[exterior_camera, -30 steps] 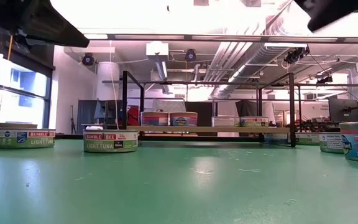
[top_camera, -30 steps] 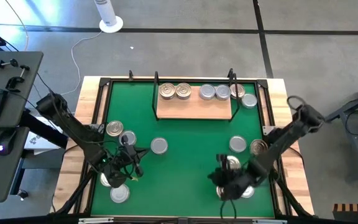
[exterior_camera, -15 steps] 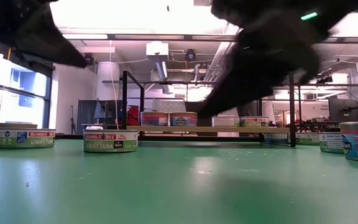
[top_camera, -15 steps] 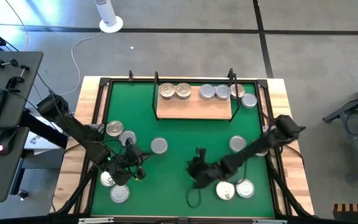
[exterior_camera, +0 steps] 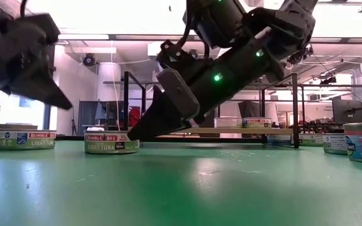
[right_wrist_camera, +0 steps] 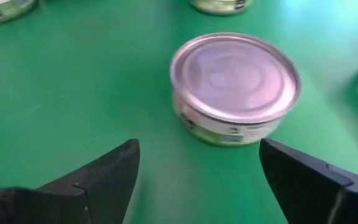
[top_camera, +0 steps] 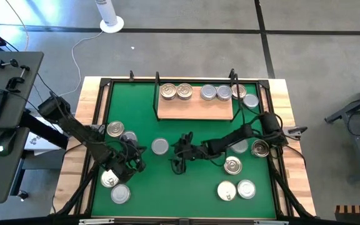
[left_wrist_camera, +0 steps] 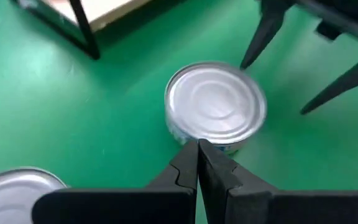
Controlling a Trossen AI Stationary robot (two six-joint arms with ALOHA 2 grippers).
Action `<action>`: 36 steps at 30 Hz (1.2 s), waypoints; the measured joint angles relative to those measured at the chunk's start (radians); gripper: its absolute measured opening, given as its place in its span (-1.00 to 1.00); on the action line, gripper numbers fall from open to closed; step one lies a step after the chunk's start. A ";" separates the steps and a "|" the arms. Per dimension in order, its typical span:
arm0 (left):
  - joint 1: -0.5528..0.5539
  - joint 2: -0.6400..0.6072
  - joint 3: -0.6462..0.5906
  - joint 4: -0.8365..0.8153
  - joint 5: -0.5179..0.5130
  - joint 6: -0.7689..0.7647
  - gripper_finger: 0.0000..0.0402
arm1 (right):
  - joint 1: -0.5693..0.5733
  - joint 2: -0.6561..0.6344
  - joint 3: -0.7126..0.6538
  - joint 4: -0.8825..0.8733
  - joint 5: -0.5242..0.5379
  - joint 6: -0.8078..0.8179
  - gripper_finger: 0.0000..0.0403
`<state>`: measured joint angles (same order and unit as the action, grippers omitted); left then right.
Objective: Stack canned seafood by type on shelf
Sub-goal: Put the green tuna can on the shelf and align with the other green tuna can
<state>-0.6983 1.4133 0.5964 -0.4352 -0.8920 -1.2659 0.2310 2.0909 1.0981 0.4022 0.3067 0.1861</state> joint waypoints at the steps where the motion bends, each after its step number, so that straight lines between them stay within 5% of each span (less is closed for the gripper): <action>1: 0.004 0.001 -0.020 0.023 0.001 -0.006 -1.00 | 0.000 0.000 0.000 -0.006 0.011 0.008 0.62; 8: 0.084 0.001 -0.149 0.261 -0.011 0.078 -1.00 | -0.007 0.012 0.000 -0.065 0.026 -0.004 0.63; 18: 0.175 0.001 -0.286 0.625 0.098 0.278 -1.00 | -0.042 0.097 0.000 0.113 -0.005 0.038 0.63; 36: 0.210 0.001 -0.289 0.672 0.149 0.426 -1.00 | -0.083 0.103 0.000 0.178 -0.097 0.011 0.78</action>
<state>-0.4885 1.4139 0.3077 0.2365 -0.7429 -0.8396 0.1483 2.1937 1.0981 0.5803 0.2093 0.1969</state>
